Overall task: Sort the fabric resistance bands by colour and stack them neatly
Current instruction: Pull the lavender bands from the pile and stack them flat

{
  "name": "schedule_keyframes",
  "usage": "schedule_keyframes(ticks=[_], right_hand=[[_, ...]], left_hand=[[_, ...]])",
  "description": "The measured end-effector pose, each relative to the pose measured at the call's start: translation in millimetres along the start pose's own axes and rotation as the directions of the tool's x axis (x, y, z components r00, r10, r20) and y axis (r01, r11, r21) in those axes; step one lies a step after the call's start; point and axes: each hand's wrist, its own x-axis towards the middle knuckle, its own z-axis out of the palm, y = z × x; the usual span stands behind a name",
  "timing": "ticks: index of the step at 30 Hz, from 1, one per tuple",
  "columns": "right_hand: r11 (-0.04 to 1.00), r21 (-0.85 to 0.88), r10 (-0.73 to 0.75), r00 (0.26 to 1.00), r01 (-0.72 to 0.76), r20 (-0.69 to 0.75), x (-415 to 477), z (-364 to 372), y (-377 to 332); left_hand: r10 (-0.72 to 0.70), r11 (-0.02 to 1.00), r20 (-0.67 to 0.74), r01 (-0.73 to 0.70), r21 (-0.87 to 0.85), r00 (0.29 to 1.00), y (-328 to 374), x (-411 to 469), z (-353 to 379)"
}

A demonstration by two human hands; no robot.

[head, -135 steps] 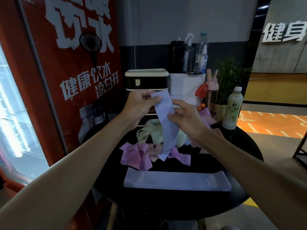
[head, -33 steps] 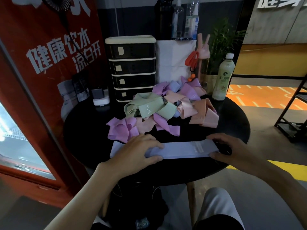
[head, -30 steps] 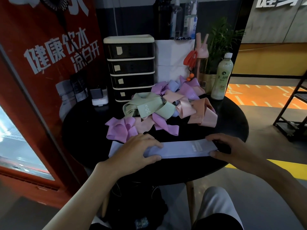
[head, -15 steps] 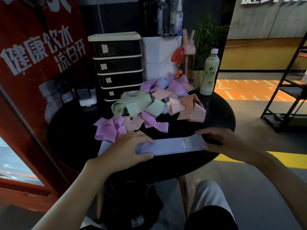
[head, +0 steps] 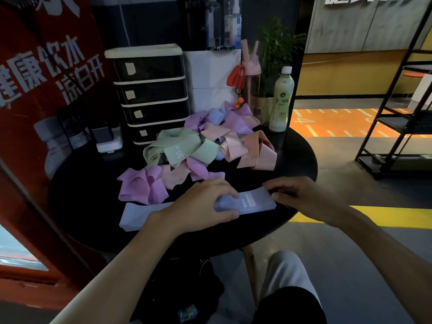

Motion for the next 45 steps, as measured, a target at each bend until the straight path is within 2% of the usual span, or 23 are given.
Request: schedule_keyframes(ticks=[14,16,18,20,22,25,27,30,34,40,45], right_hand=[[1.000,-0.019,0.016,0.998,-0.017,-0.053,11.6,-4.6,-4.9],[0.999,-0.034,0.020,0.997,-0.022,-0.078,21.1,-5.1,-9.3],[0.998,-0.062,-0.001,0.996,-0.004,-0.086,33.8,-5.3,-13.9],[0.996,-0.077,-0.039,0.996,0.033,-0.080,50.1,-6.6,-18.9],[0.993,-0.106,-0.060,0.996,0.053,-0.064,70.6,-6.9,-24.3],[0.978,-0.186,-0.113,0.988,0.092,-0.101,109.2,-5.2,-30.4],[0.976,-0.194,-0.127,0.982,0.098,-0.141,136.7,-5.3,-36.7],[0.980,-0.170,-0.133,0.977,0.104,-0.167,174.0,-5.0,-49.2],[0.969,-0.242,-0.114,0.964,0.055,-0.241,219.4,-3.1,-58.0],[0.941,-0.334,-0.016,0.980,-0.052,-0.199,280.7,6.1,-38.0],[0.920,-0.386,-0.014,0.977,-0.071,-0.213,328.3,19.0,-16.4]], left_hand=[[0.018,1.000,0.005,-0.018,-0.014,1.000,-0.1,10.1,4.4],[0.018,1.000,-0.047,-0.018,0.010,0.999,-1.4,16.6,0.1],[0.034,0.993,-0.176,-0.013,0.120,0.984,-5.6,27.7,-5.8],[-0.007,0.965,-0.282,0.080,0.249,0.960,-11.5,41.0,-14.0],[-0.088,0.921,-0.328,0.202,0.334,0.940,-21.5,52.5,-21.1],[-0.220,0.871,-0.241,0.301,0.388,0.945,-39.7,64.0,-23.0],[-0.265,0.860,-0.208,0.328,0.390,0.942,-48.1,64.8,-17.2],[-0.278,0.862,-0.239,0.351,0.364,0.930,-59.6,61.7,-3.8],[-0.280,0.855,-0.270,0.367,0.366,0.921,-71.5,62.4,2.1],[-0.237,0.877,-0.333,0.348,0.331,0.913,-78.0,63.7,3.7],[-0.242,0.903,-0.377,0.350,0.250,0.894,-78.4,64.6,4.1]])
